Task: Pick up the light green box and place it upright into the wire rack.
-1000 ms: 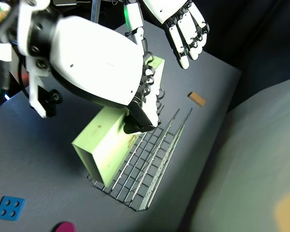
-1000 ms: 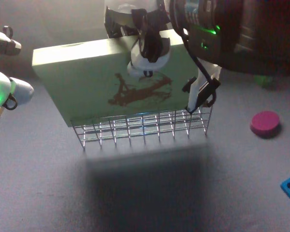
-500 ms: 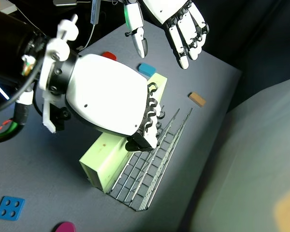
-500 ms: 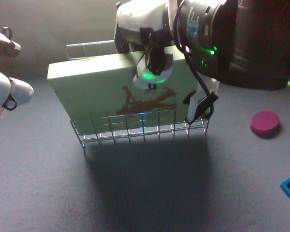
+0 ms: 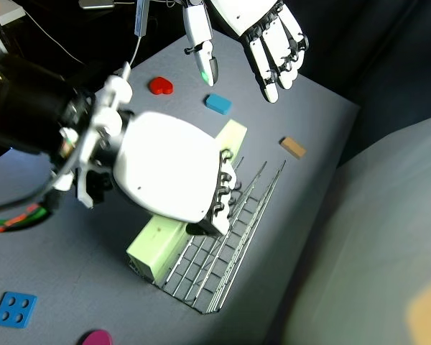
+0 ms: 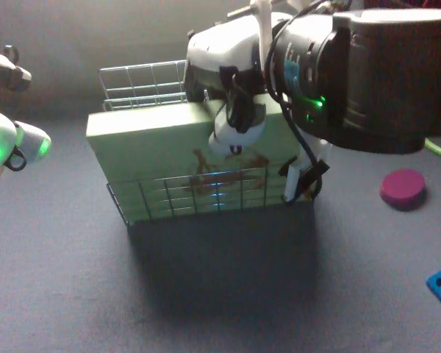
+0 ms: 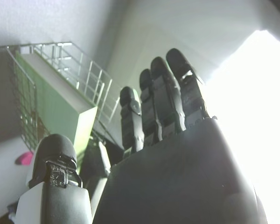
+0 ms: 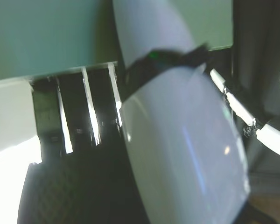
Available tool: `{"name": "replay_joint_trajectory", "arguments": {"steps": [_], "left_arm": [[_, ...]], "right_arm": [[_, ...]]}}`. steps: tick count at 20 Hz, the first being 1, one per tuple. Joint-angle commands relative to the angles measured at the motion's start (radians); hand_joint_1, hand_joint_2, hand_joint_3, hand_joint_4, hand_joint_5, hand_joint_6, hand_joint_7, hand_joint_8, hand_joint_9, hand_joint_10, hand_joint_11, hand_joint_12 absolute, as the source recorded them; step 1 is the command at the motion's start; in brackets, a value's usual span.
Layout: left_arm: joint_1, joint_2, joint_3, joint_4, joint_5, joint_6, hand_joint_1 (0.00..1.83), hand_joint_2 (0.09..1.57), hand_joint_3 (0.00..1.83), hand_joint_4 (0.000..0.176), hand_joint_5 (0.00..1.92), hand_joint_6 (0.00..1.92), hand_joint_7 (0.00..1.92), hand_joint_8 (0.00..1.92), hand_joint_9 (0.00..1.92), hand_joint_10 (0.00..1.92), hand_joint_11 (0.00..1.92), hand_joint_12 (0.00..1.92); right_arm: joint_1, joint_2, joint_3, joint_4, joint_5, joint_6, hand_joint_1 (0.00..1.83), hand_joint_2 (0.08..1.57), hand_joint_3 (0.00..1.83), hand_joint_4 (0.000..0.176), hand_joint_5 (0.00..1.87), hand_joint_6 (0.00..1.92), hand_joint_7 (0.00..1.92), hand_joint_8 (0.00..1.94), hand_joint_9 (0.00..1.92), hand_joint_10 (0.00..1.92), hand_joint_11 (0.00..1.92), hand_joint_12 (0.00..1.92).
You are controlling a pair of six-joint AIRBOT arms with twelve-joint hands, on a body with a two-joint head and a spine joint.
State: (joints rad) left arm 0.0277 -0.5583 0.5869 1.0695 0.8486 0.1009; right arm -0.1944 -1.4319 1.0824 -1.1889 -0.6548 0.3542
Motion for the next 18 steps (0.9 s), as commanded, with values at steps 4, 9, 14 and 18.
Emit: {"name": "replay_joint_trajectory", "arguments": {"steps": [4,9,14,18], "left_arm": [[-0.014,0.003,-0.004,0.076,-0.023,0.003,0.20,1.22,0.00,0.110,0.26,0.00,0.25,0.00,0.26,0.00,0.00,0.69],[-0.012,0.003,-0.010,0.076,-0.021,0.003,0.19,1.22,0.00,0.110,0.26,0.00,0.25,0.00,0.26,0.00,0.00,0.65],[-0.012,0.003,-0.011,0.076,-0.019,0.003,0.19,1.22,0.00,0.110,0.26,0.00,0.26,0.00,0.26,0.00,0.00,0.67],[-0.013,0.003,-0.011,0.076,-0.018,0.003,0.19,1.22,0.00,0.109,0.26,0.00,0.26,0.00,0.26,0.00,0.00,0.66]], "right_arm": [[0.000,-0.002,0.007,-0.088,0.037,0.021,1.33,1.18,0.00,0.000,0.75,1.15,0.89,1.19,0.81,1.40,0.69,1.53],[0.000,0.001,0.006,-0.088,0.039,0.016,1.35,1.19,0.00,0.000,0.73,1.17,0.87,1.19,0.81,1.45,0.66,1.53],[-0.001,0.013,0.001,-0.088,0.040,0.011,1.21,1.22,0.00,0.000,0.70,1.28,0.88,1.25,0.60,1.15,0.53,1.48],[0.007,0.027,-0.014,-0.088,0.041,0.007,0.97,1.11,0.00,0.000,0.68,0.08,0.71,0.07,0.57,0.44,0.30,1.33]]}}
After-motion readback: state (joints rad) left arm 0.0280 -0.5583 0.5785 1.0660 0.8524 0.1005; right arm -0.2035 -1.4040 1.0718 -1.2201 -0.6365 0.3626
